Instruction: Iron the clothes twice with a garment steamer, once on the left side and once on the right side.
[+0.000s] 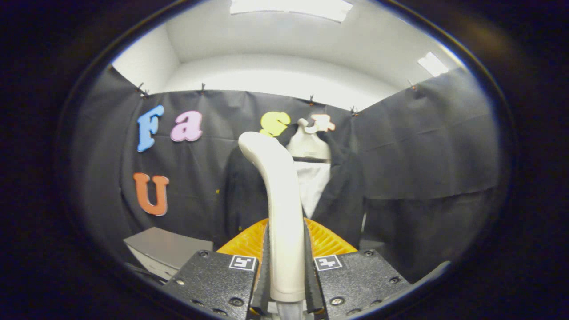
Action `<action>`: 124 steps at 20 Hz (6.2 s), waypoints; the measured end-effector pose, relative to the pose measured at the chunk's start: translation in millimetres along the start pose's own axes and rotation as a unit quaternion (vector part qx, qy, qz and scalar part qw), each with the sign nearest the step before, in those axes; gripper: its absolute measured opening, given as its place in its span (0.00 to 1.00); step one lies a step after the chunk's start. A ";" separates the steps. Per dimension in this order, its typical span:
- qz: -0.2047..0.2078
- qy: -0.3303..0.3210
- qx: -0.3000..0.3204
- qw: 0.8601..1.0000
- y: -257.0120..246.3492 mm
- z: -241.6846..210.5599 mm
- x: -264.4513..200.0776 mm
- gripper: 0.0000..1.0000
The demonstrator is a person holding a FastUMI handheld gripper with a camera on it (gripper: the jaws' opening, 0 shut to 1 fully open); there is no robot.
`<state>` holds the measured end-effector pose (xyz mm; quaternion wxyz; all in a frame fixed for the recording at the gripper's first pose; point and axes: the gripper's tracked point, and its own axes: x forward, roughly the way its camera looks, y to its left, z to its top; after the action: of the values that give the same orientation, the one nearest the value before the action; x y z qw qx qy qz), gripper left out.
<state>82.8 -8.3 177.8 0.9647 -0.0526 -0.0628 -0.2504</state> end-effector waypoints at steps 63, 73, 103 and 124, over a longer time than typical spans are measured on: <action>-0.003 0.185 -0.057 0.981 -109.3 -207.2 -56.5 0.34; 0.022 0.063 -0.008 0.998 -147.0 -102.0 5.9 0.34; -0.006 -0.078 0.030 0.996 -176.7 -0.4 147.1 0.34; -0.042 0.017 -0.031 0.999 -181.0 -104.8 88.8 0.34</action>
<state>81.1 -221.9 100.1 0.9522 -0.0758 -0.0407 -0.2930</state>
